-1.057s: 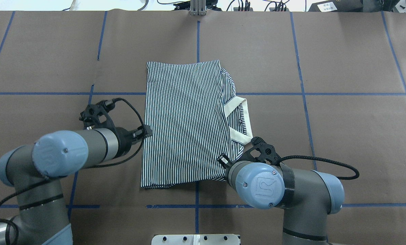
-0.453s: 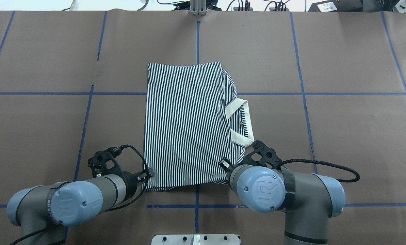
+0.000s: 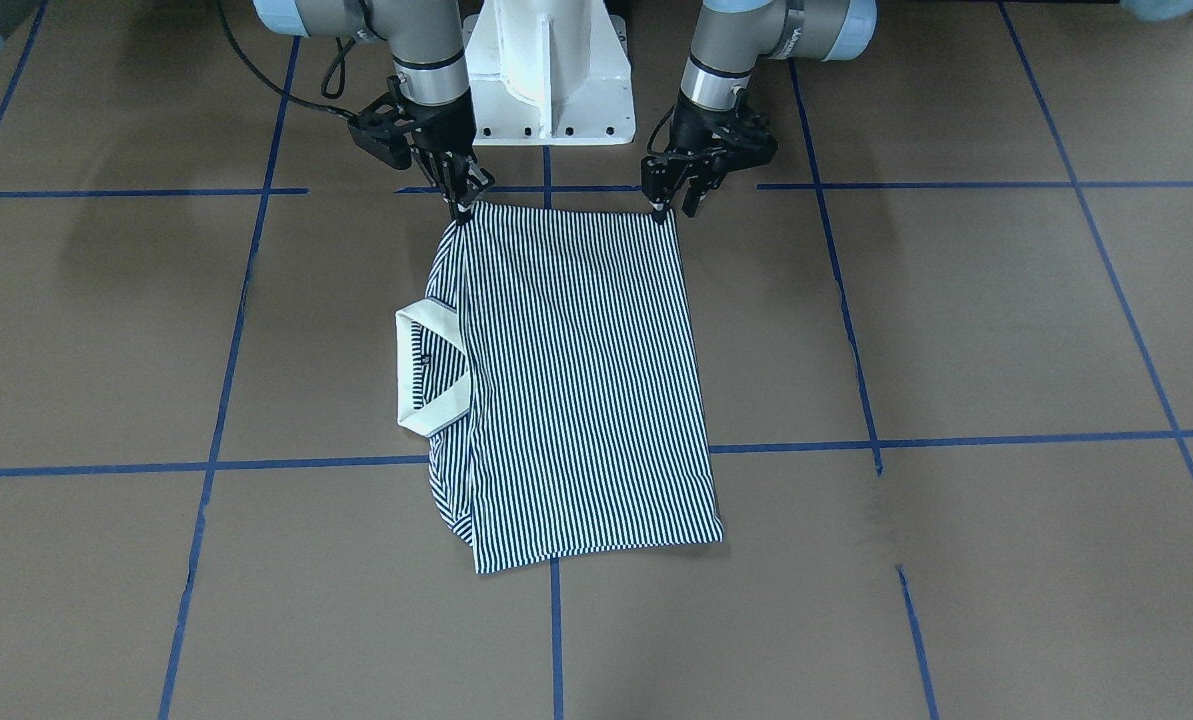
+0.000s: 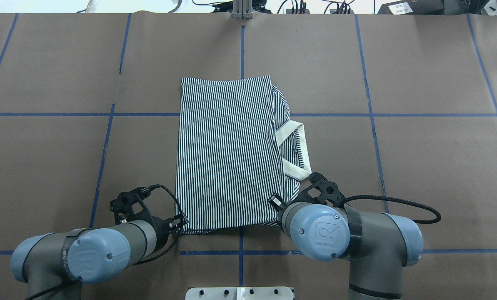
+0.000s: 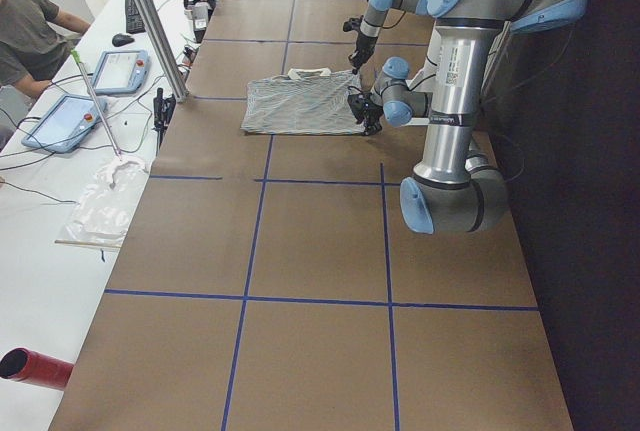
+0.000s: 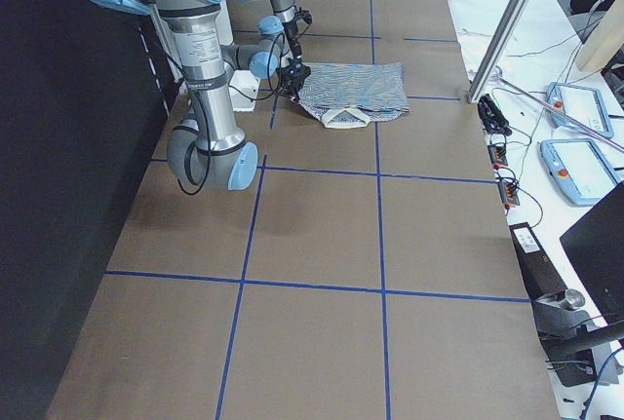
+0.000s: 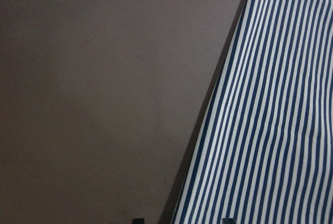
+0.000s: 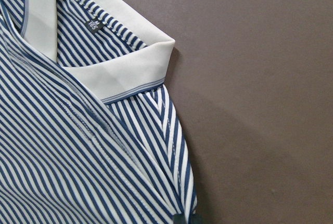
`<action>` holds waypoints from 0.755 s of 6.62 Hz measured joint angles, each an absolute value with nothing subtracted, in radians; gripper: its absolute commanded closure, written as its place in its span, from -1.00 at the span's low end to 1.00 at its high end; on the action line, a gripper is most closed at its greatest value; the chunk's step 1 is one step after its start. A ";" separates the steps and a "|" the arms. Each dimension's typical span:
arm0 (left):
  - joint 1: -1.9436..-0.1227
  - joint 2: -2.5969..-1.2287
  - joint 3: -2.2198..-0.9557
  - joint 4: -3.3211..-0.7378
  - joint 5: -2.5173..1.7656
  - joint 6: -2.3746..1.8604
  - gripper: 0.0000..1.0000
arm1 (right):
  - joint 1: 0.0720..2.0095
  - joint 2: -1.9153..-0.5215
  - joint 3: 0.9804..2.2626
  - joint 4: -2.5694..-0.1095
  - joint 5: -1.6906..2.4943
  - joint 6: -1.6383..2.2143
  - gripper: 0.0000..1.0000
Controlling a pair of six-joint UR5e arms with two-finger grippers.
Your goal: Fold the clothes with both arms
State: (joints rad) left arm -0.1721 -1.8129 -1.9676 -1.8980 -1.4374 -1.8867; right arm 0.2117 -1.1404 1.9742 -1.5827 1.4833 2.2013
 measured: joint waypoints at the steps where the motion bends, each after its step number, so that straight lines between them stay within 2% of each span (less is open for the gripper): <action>1: -0.169 -1.815 -1.964 -1.897 -1.437 -1.887 -0.05 | 0.212 -1.141 1.974 -1.583 1.483 2.201 1.00; 2: -0.163 -1.816 -1.959 -1.896 -1.437 -1.887 0.14 | 0.212 -1.141 1.975 -1.583 1.483 2.201 1.00; 3: -0.155 -1.818 -1.954 -1.896 -1.438 -1.887 0.80 | 0.212 -1.141 1.975 -1.583 1.483 2.201 1.00; 4: -0.147 -1.820 -1.952 -1.895 -1.438 -1.892 1.00 | 0.212 -1.141 1.976 -1.583 1.483 2.201 1.00; 5: -0.144 -1.820 -1.952 -1.895 -1.439 -1.900 1.00 | 0.212 -1.141 1.976 -1.583 1.483 2.201 1.00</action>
